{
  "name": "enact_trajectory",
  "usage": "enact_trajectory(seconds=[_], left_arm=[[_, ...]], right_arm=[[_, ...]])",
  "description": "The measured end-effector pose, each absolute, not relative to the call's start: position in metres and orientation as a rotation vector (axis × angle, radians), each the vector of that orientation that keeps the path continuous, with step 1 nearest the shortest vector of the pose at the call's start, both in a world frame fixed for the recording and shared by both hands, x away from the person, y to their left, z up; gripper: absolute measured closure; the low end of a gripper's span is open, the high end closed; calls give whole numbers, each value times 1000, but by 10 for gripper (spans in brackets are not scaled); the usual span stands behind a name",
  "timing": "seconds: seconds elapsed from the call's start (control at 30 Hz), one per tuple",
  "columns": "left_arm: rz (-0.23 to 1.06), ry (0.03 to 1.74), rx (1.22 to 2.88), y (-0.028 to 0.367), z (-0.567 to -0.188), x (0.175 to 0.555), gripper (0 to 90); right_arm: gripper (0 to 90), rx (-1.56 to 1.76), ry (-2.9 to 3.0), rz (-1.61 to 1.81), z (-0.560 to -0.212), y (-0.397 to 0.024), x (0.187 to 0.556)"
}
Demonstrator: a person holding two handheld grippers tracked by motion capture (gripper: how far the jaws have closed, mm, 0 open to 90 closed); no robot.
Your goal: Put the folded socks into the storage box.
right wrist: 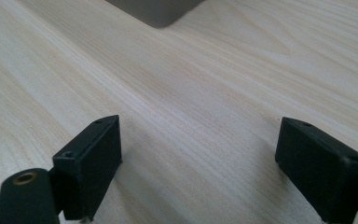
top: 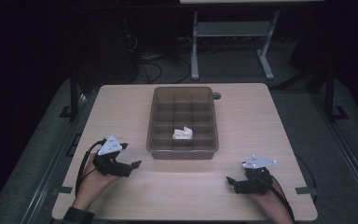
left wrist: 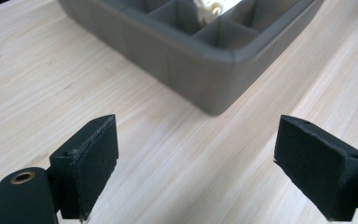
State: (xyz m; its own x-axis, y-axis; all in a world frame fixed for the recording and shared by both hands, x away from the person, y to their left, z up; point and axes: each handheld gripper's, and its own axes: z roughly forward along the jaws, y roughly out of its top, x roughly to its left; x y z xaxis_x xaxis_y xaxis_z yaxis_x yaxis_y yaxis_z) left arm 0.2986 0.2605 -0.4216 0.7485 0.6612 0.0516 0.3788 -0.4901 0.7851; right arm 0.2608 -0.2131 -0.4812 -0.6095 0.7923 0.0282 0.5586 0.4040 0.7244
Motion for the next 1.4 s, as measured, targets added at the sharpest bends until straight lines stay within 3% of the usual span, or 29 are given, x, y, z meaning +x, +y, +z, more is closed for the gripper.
enact_trajectory(seconds=[0.8,1.4], left_arm=[[443,888,2167,294,-467,282,133],[414,937,2179,303,-475,283,132]], right_arm=[[140,1176,2343,1025,-481,-213,260],[140,1176,2343,1026,-481,-213,260]])
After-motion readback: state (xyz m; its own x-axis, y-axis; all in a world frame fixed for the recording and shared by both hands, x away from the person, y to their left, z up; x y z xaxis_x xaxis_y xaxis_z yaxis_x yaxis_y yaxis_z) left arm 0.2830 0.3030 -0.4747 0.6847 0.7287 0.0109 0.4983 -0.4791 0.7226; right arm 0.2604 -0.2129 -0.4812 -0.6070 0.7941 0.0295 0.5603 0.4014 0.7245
